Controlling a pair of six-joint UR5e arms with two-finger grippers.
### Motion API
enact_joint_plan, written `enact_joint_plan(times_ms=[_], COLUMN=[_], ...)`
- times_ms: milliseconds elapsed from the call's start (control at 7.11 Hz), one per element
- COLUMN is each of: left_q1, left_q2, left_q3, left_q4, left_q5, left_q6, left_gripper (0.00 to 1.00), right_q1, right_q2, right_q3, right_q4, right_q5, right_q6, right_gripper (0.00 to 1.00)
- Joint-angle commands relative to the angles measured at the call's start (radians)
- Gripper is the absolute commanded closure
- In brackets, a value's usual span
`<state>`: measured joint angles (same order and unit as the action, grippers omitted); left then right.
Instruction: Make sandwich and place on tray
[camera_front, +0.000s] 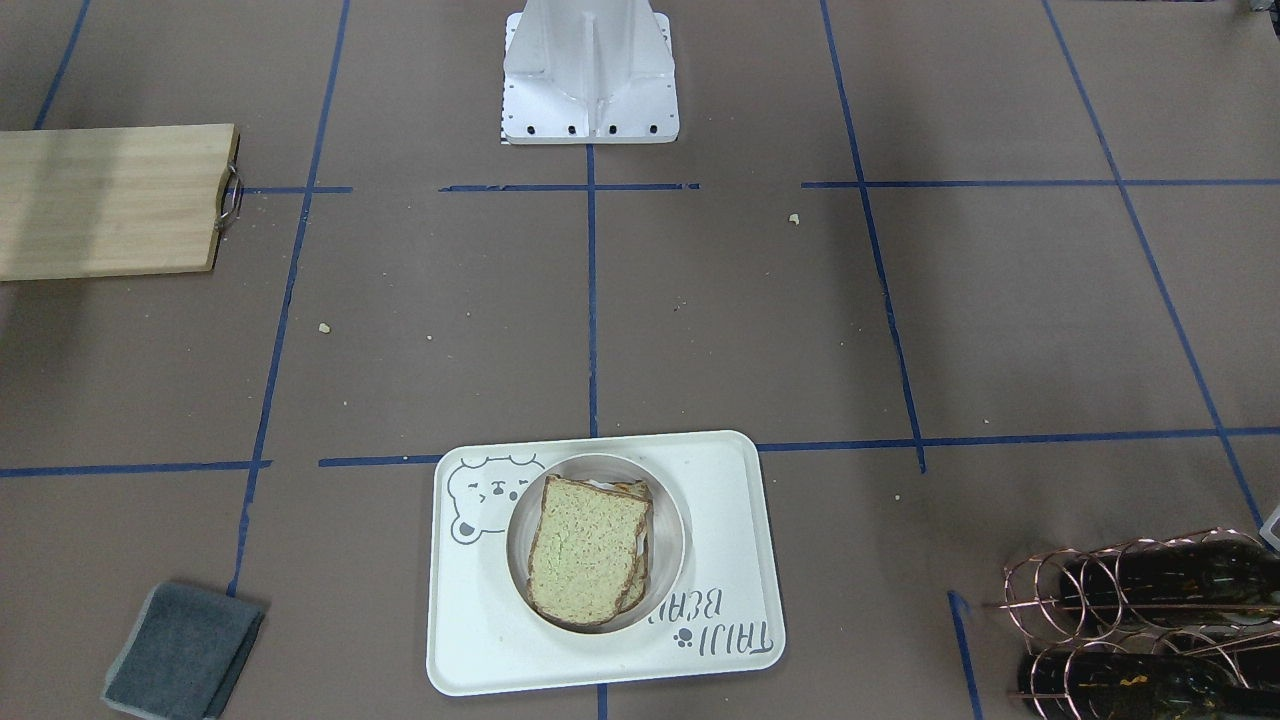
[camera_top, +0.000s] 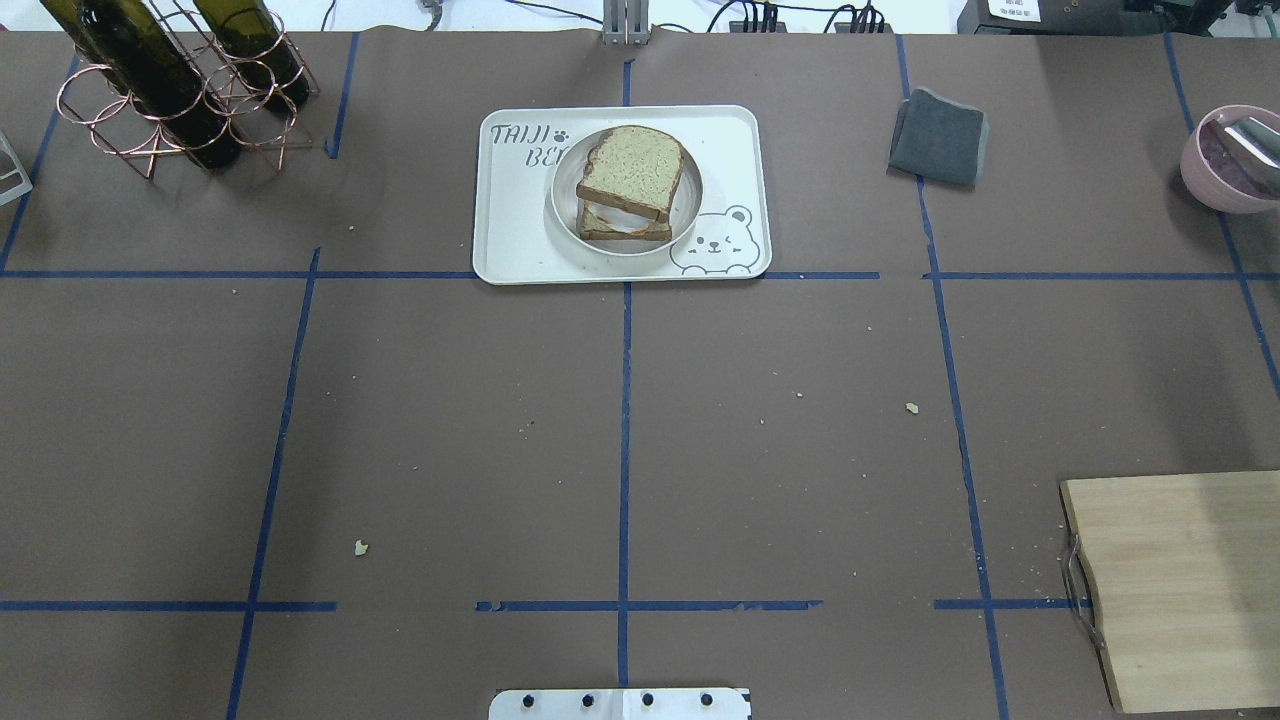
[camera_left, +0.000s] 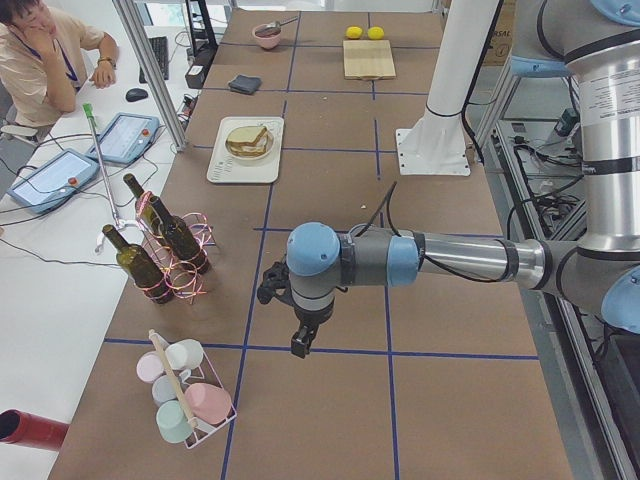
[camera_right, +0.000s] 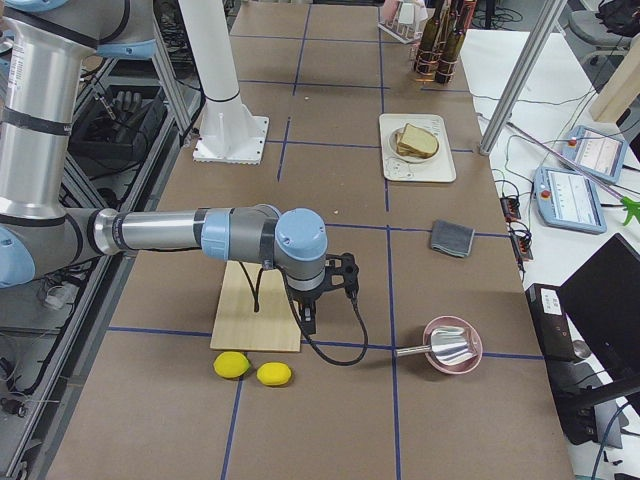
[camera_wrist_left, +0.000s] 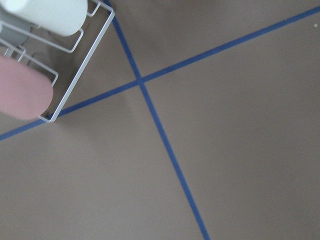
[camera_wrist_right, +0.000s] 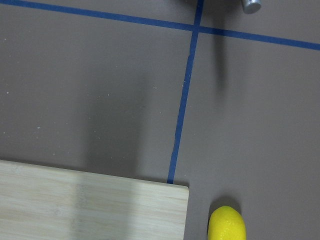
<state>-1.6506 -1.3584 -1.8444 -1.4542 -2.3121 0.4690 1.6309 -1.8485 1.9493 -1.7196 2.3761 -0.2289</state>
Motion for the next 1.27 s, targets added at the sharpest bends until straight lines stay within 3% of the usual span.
enact_joint_plan(times_ms=[0,281,1126], left_q1=[-0.012,-0.012,-0.011], left_q2=[0.013,0.012,-0.001], left_q3=[0.002,-0.001,-0.004], left_q4=[0.006,0.005,-0.011], left_q5=[0.081,0.074,0.069], left_q6=[0.01,-0.105,-0.101], left_gripper=[0.0,0.0,0.0], right_q1=[0.0,0.0,0.001], right_q2=[0.0,0.0,-0.009], right_q3=[0.003,0.003,0.003], right_q4=[0.0,0.0,0.0], right_q5=[0.0,0.0,-0.003], right_q6=[-0.003,-0.001,-0.003], right_gripper=[0.0,0.0,0.0])
